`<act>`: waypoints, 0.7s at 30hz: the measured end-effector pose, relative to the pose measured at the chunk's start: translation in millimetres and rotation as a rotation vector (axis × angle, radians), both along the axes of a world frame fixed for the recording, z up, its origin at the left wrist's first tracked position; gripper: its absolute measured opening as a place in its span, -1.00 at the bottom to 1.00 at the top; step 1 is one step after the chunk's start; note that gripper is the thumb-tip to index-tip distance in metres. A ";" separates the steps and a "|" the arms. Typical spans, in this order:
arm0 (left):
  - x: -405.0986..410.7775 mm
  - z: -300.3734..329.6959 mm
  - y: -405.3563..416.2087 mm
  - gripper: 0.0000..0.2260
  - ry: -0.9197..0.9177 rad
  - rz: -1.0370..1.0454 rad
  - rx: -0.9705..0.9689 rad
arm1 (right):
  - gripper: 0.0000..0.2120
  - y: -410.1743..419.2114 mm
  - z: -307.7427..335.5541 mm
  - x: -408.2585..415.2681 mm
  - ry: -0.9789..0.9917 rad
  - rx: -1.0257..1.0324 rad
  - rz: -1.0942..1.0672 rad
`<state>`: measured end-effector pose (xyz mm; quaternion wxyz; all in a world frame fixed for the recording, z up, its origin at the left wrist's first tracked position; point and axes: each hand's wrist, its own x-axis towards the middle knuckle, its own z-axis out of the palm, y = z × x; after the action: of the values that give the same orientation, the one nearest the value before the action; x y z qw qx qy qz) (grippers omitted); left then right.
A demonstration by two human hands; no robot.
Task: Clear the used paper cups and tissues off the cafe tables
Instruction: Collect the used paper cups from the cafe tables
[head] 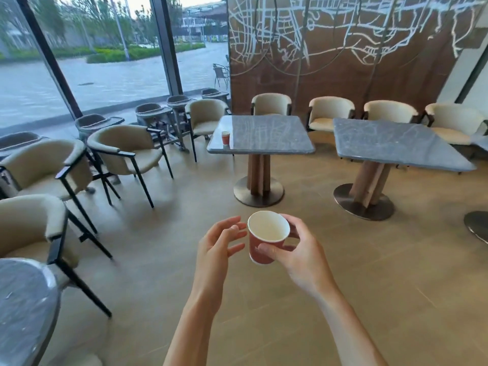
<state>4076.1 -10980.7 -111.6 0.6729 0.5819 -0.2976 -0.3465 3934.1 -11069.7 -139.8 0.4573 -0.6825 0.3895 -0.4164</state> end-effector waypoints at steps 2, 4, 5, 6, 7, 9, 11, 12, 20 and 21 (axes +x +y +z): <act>11.8 -6.9 -39.0 -0.80 0.026 0.011 0.007 | -0.40 -39.4 -5.6 16.0 0.012 0.005 0.022; 26.5 -14.5 -79.5 -0.80 0.045 0.021 0.010 | -0.41 -80.0 -14.0 33.1 0.031 0.006 0.038; 35.2 -18.8 -101.0 -0.80 0.053 0.024 0.008 | -0.40 -101.6 -18.3 41.9 0.043 0.003 0.040; 44.7 -22.9 -123.6 -0.80 0.060 0.024 0.005 | -0.37 -123.5 -22.5 51.3 0.054 -0.003 0.037; 55.0 -27.0 -147.1 -0.80 0.066 0.021 0.002 | -0.33 -146.4 -26.3 61.2 0.066 -0.008 0.030; 77.7 -33.4 -198.4 -0.80 0.075 0.008 -0.005 | -0.29 -195.9 -31.7 83.6 0.092 -0.015 0.016; 104.3 -33.5 -252.3 -0.80 0.089 -0.006 -0.011 | -0.27 -247.8 -29.8 109.4 0.109 -0.019 0.007; 119.1 -30.7 -280.4 -0.80 0.098 -0.013 -0.019 | -0.26 -274.7 -25.8 123.2 0.111 -0.020 0.003; 229.6 5.3 -455.7 -0.81 0.069 -0.009 -0.049 | -0.25 -452.1 2.4 228.4 0.136 -0.023 0.023; 239.4 4.4 -471.4 -0.81 0.061 -0.002 -0.040 | -0.23 -469.3 0.3 239.1 0.141 -0.012 0.035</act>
<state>4315.4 -11452.1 -107.2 0.6928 0.5571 -0.2843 -0.3590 4173.2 -11538.9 -139.5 0.4319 -0.7196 0.4061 -0.3615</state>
